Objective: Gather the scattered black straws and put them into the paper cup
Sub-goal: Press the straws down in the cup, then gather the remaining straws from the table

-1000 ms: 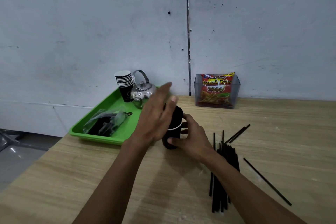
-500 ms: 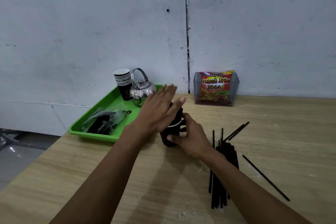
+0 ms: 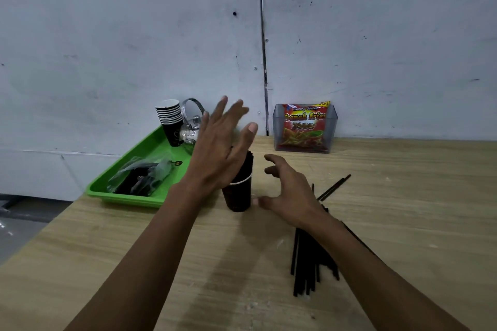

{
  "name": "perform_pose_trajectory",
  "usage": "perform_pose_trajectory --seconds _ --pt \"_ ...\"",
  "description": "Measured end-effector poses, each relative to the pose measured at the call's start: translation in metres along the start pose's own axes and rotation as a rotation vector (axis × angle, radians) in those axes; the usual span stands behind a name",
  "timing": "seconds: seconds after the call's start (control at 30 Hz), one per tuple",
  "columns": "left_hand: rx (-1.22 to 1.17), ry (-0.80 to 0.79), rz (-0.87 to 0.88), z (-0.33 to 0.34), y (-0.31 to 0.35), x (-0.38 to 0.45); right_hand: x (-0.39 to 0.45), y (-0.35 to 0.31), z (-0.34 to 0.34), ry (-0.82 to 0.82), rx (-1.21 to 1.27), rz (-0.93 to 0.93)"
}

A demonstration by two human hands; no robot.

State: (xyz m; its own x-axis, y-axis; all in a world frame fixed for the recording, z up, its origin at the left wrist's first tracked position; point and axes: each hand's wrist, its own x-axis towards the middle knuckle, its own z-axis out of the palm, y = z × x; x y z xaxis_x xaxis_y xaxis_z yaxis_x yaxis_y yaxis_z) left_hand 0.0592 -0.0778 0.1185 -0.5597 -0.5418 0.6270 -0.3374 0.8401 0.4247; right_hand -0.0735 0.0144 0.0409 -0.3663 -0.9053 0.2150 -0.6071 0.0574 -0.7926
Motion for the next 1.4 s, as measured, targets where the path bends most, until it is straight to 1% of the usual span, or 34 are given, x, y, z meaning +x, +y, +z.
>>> perform_pose_trajectory --seconds 0.07,0.17,0.3,0.33,0.37,0.43,0.47,0.53,0.57,0.63,0.77,0.93,1.0,1.1,1.17,1.3,1.4 --pt "-0.062 0.104 0.035 0.002 0.012 -0.001 -0.009 0.004 -0.016 0.047 -0.013 -0.005" --pt "-0.118 0.208 0.079 0.012 0.026 -0.003 -0.025 0.014 -0.042 0.139 -0.021 0.011" --pt "-0.072 0.353 0.157 0.033 0.045 -0.014 -0.049 0.032 -0.072 0.233 -0.022 0.075" --pt "-0.083 0.344 0.159 0.039 0.05 -0.02 -0.055 0.037 -0.078 0.247 -0.036 0.102" --pt "-0.11 0.296 0.152 0.047 0.054 -0.026 -0.061 0.042 -0.083 0.26 -0.068 0.132" --pt "-0.169 0.109 0.101 0.064 0.059 -0.041 -0.074 0.05 -0.092 0.257 -0.191 0.217" --pt "-0.168 -0.006 0.053 0.074 0.059 -0.048 -0.081 0.052 -0.096 0.221 -0.282 0.274" --pt "-0.063 -0.219 -0.07 0.093 0.055 -0.061 -0.095 0.052 -0.1 0.093 -0.451 0.39" --pt "0.003 -0.294 -0.144 0.1 0.052 -0.066 -0.102 0.05 -0.1 0.033 -0.502 0.429" --pt "0.071 -0.366 -0.263 0.109 0.051 -0.074 -0.112 0.045 -0.098 -0.029 -0.551 0.465" --pt "0.061 -0.359 -0.342 0.117 0.061 -0.079 -0.116 0.038 -0.09 -0.051 -0.561 0.462" --pt "-0.042 -0.365 -0.337 0.119 0.073 -0.077 -0.103 0.03 -0.085 -0.051 -0.52 0.458" --pt "-0.156 -0.377 -0.358 0.12 0.076 -0.077 -0.099 0.028 -0.083 -0.033 -0.472 0.467" --pt "-0.425 -0.374 -0.511 0.12 0.072 -0.076 -0.093 0.026 -0.08 0.025 -0.438 0.461" --pt "-0.51 -0.323 -0.58 0.119 0.065 -0.076 -0.09 0.024 -0.074 0.025 -0.483 0.488" --pt "-0.569 -0.132 -0.656 0.118 0.048 -0.078 -0.083 0.019 -0.059 0.013 -0.627 0.518" --pt "-0.663 -0.094 -0.705 0.12 0.041 -0.079 -0.076 0.017 -0.053 0.02 -0.624 0.523"
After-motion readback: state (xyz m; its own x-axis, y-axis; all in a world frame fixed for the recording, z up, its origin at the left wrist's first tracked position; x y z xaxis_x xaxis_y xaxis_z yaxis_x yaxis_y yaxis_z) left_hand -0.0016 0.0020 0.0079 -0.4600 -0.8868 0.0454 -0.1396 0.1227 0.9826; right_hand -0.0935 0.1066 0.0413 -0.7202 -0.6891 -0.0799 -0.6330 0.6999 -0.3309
